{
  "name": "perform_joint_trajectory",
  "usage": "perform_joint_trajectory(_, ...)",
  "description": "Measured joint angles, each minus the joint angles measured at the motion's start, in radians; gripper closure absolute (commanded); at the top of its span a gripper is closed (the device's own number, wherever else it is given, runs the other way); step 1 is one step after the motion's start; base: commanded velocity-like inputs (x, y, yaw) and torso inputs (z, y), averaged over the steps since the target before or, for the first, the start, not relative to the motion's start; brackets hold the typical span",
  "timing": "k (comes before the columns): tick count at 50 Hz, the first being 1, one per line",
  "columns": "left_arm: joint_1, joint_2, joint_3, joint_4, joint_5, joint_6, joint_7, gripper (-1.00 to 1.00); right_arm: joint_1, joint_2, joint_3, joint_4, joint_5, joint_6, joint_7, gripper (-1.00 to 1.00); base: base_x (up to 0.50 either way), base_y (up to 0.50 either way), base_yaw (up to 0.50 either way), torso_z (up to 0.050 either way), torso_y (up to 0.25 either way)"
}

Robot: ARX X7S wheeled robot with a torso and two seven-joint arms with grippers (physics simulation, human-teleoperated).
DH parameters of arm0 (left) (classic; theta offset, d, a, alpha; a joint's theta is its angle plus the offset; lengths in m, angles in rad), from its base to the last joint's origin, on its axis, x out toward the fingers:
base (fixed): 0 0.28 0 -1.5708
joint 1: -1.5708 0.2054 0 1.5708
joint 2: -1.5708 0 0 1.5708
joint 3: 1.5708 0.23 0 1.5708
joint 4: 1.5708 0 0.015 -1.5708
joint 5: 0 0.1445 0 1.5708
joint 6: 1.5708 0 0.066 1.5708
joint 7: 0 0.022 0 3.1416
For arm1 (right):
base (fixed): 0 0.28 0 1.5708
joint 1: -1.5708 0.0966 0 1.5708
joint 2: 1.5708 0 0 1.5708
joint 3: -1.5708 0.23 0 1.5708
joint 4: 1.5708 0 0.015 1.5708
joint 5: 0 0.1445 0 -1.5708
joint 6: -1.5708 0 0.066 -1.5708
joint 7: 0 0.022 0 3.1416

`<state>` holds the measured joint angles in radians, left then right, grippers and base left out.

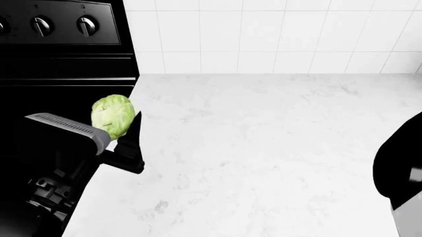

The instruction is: Pick the brussel sprout, carrot from the counter and place them in the cabinet. Then close the cabinet.

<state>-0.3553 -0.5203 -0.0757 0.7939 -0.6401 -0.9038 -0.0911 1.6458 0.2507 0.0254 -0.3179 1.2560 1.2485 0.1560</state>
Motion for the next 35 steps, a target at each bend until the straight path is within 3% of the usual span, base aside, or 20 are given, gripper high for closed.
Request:
perform_joint_trajectory(14, -0.012, -0.002, -0.003, 0.011, -0.019, -0.013, -0.011, 1.00, -0.065, 0.036, 0.032, -0.070, 0.110, 0.051, 0.077, -1.00, 0.00, 0.00, 0.00, 0.000, 0.000)
perform_joint_trajectory(35, -0.042, -0.002, -0.009, 0.043, -0.060, -0.040, -0.034, 1.00, -0.198, 0.142, 0.060, -0.094, 0.118, 0.079, 0.160, -1.00, 0.00, 0.00, 0.00, 0.000, 0.000)
